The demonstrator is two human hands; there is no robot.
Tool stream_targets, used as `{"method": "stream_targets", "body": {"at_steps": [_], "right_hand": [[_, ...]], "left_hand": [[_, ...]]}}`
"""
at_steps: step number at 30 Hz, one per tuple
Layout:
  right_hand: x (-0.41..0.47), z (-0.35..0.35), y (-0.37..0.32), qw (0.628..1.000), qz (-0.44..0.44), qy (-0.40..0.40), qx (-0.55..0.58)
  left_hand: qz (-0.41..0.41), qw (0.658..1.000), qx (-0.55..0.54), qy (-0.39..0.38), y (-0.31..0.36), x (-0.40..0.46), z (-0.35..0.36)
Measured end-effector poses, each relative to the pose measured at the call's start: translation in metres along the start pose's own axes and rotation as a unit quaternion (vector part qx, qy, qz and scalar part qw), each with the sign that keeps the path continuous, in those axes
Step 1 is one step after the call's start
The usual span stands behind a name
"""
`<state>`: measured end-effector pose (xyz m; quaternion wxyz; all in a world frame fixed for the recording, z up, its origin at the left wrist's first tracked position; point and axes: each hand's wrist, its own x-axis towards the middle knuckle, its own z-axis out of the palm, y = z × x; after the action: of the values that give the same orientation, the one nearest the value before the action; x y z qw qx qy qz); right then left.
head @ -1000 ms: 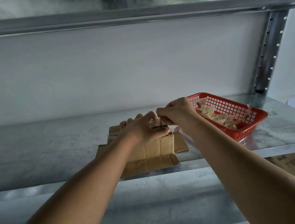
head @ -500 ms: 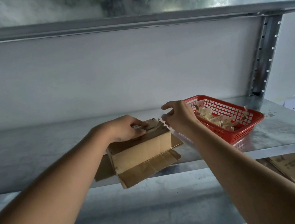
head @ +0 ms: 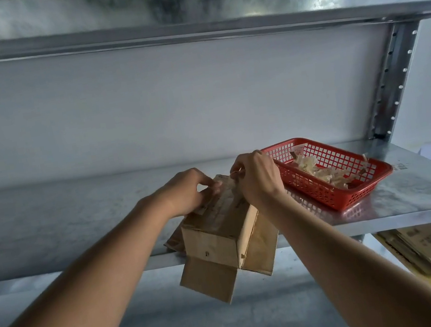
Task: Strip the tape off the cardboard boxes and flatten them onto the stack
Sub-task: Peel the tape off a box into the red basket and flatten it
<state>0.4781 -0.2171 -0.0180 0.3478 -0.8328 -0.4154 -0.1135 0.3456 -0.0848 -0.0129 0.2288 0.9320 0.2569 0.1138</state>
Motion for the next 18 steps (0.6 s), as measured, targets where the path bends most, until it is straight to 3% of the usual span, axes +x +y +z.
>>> {"method": "stream_targets", "body": {"at_steps": [8, 13, 18], "right_hand": [[-0.017, 0.003, -0.003, 0.995, -0.043, 0.068, 0.06], [-0.01, -0.003, -0.009, 0.996, 0.043, 0.045, -0.067], [-0.003, -0.006, -0.015, 0.995, 0.04, -0.028, -0.091]], "left_hand": [[0.048, 0.998, -0.018, 0.03, -0.007, -0.001, 0.009], [0.116, 0.993, -0.006, 0.028, -0.011, -0.002, 0.016], [0.097, 0.995, 0.008, 0.037, -0.007, -0.008, 0.015]]}}
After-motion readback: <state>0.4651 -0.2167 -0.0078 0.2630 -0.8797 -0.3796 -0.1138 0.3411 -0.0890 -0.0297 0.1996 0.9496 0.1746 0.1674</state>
